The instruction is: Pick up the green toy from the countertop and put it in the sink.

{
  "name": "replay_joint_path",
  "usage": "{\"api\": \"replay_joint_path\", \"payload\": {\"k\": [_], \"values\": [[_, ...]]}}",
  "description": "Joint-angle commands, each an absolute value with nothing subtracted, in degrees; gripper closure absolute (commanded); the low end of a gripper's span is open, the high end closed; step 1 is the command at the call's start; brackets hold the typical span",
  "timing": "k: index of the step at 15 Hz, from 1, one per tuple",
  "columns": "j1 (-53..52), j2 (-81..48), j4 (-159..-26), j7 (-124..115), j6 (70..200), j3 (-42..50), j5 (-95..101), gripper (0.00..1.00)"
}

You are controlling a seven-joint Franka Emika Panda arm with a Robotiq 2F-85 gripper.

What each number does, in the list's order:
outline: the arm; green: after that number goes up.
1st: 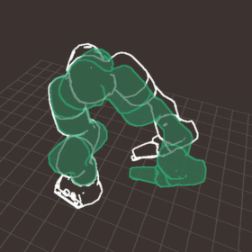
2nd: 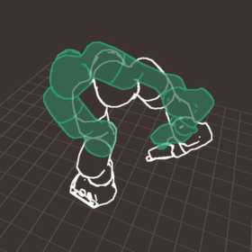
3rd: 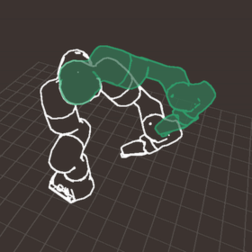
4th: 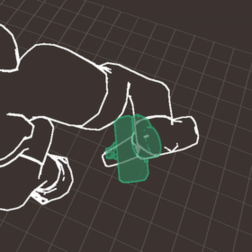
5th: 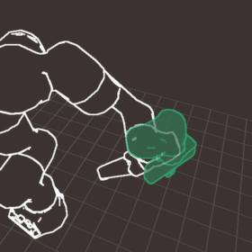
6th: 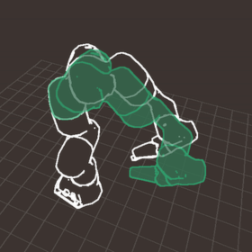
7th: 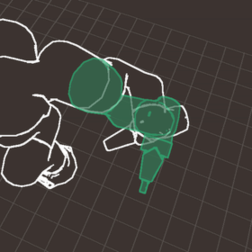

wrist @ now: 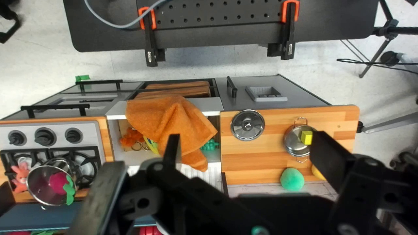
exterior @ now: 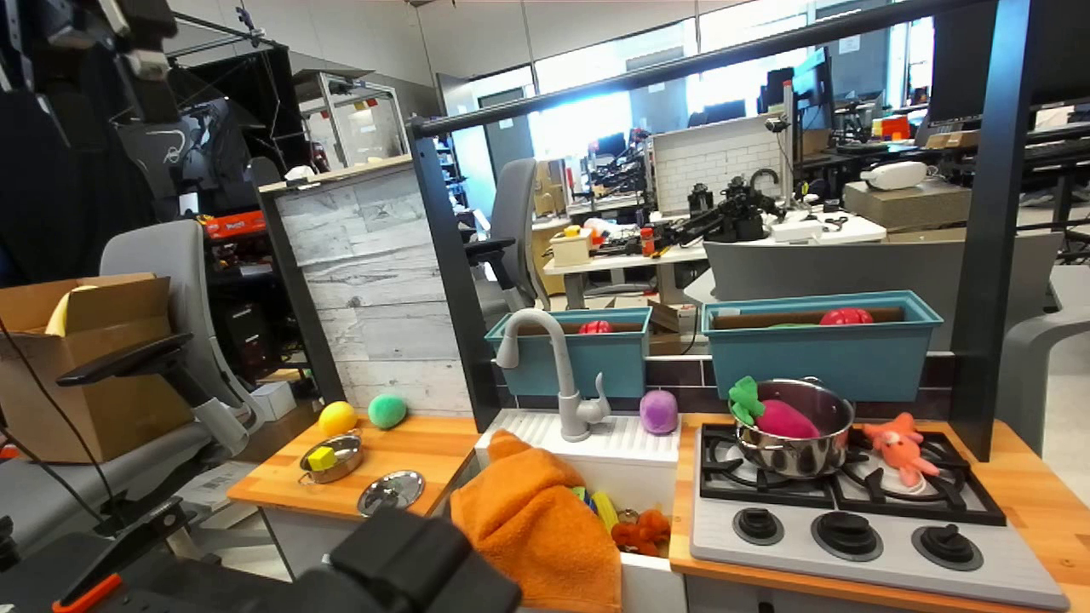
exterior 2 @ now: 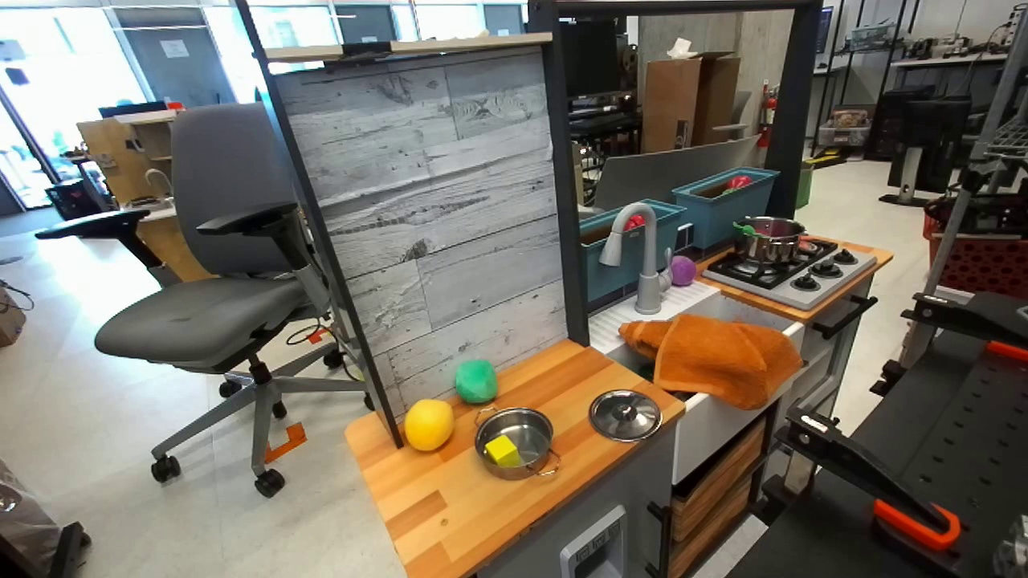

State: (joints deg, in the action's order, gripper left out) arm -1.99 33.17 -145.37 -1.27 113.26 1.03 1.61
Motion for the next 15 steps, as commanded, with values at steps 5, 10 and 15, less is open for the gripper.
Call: {"api": "replay_joint_path", "payload": {"k": [5,10,15], "values": [[-5.6,8.9,-140.3,-2.9,128.9,-6.2,2.7,0.0],[-7.0,-6.5,-132.3,-11.6,139.8,-8.8,9.8,0.0],[-11.4,-18.5,-118.4,-22.6,139.0,-5.6,19.1,0.0]]}}
